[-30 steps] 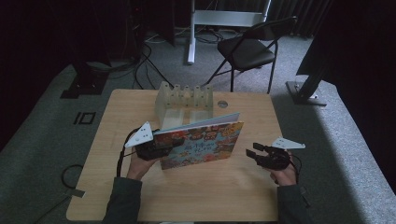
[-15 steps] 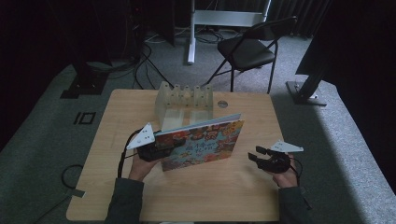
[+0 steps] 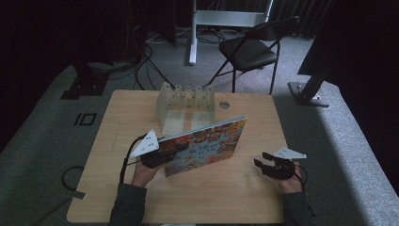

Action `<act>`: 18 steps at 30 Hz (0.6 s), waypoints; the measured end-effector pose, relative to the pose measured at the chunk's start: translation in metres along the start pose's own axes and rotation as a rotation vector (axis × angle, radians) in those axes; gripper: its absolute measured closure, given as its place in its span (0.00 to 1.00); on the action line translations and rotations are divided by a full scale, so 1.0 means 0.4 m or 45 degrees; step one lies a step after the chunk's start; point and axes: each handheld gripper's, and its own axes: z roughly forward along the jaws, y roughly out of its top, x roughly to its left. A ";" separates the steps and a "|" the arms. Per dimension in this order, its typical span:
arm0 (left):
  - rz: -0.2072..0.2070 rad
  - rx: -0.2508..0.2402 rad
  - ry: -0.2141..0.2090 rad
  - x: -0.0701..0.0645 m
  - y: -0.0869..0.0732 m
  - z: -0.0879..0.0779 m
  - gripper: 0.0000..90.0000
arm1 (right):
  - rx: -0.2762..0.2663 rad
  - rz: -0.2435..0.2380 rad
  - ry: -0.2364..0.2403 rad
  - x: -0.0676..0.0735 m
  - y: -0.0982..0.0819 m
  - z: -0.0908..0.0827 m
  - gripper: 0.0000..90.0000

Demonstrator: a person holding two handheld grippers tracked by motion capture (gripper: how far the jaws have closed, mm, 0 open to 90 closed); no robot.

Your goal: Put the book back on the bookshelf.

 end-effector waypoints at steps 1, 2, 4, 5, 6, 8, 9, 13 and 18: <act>0.003 0.000 0.007 -0.005 0.000 0.000 0.85 | 0.007 0.004 -0.003 0.001 -0.003 0.000 0.52; 0.006 -0.001 0.013 -0.009 0.000 0.000 0.85 | 0.012 -0.001 -0.008 0.000 -0.006 0.000 0.52; 0.005 -0.007 0.024 -0.018 -0.001 0.000 0.86 | 0.020 0.000 -0.015 0.001 -0.011 0.000 0.51; 0.001 -0.014 0.026 -0.021 -0.003 0.000 0.86 | 0.024 -0.002 -0.020 0.001 -0.012 0.001 0.51; 0.002 -0.016 0.026 -0.024 -0.004 -0.001 0.86 | 0.031 -0.006 -0.024 0.002 -0.013 0.002 0.51; 0.011 -0.018 0.022 -0.030 -0.004 -0.001 0.86 | 0.043 -0.017 -0.032 0.003 -0.016 0.005 0.51; 0.009 -0.019 0.017 -0.032 -0.004 -0.001 0.86 | 0.049 -0.023 -0.035 0.003 -0.017 0.006 0.51; 0.008 -0.027 0.012 -0.034 -0.006 0.000 0.85 | 0.079 -0.042 -0.045 0.007 -0.023 0.013 0.50; 0.010 -0.037 0.024 -0.033 -0.010 0.000 0.82 | 0.106 -0.051 -0.055 0.011 -0.033 0.018 0.49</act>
